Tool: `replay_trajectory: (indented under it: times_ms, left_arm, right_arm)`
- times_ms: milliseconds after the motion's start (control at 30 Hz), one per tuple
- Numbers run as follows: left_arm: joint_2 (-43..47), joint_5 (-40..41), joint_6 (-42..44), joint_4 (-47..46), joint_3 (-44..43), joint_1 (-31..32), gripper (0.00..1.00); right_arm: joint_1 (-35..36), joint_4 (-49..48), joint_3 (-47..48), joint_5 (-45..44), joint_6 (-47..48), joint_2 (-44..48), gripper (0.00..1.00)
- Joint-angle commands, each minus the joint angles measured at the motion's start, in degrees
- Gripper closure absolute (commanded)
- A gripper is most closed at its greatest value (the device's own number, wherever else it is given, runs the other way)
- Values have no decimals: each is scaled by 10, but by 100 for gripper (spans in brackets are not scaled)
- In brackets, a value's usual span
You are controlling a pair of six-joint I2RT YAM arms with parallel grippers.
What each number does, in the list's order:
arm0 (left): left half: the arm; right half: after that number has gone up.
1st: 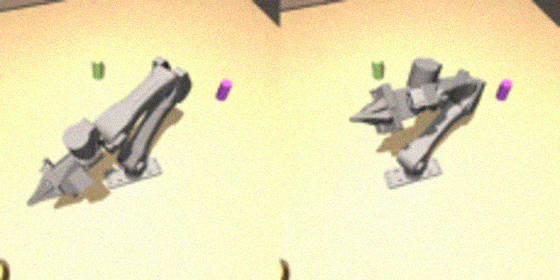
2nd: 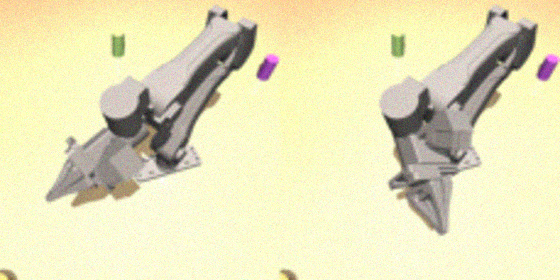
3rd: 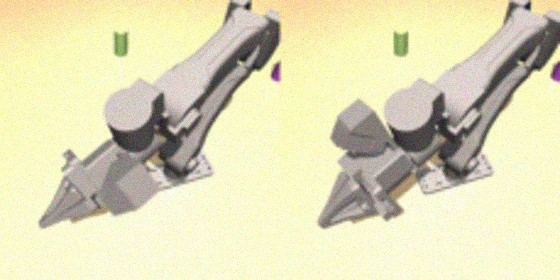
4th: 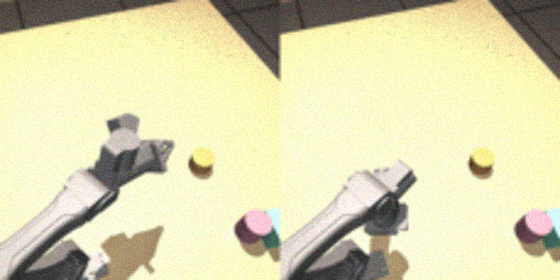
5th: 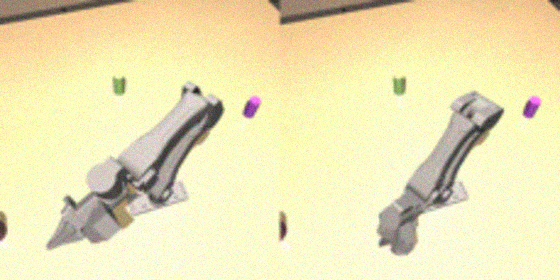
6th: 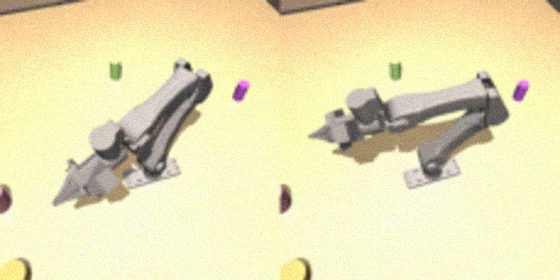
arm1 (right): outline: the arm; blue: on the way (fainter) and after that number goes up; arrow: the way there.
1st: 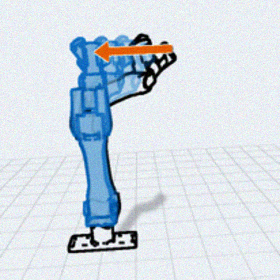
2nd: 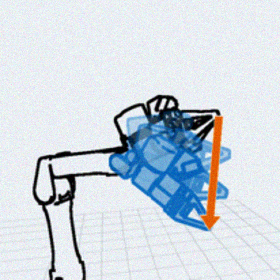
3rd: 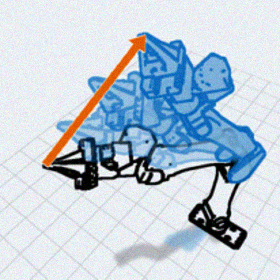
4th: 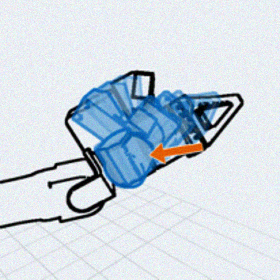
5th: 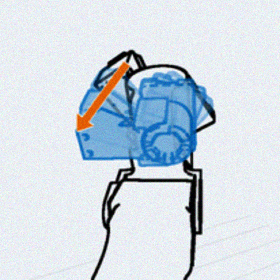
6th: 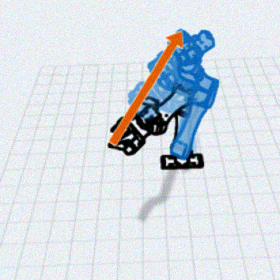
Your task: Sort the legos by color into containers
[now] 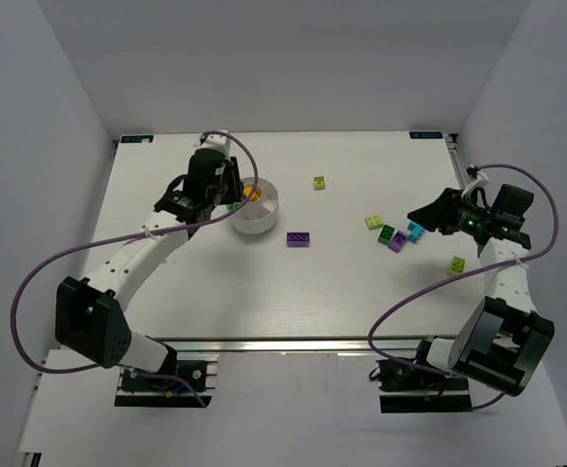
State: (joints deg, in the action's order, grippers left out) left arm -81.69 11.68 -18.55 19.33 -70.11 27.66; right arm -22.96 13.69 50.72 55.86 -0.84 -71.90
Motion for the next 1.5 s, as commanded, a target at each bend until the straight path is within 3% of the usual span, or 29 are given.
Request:
replay_trajectory:
  times_ms: [0,500,1467]
  left_arm:
    - [7,-32,-11,32,22,-37,71]
    - [-92,-200,-41,-5,1,-145,70]
    - [-113,-237,-42,-55,-6,-150,69]
  right_arm:
    - [7,4,13,-7,22,-3,47]
    - [13,15,18,-14,38,-18,46]
    - [13,20,19,-14,44,-25,46]
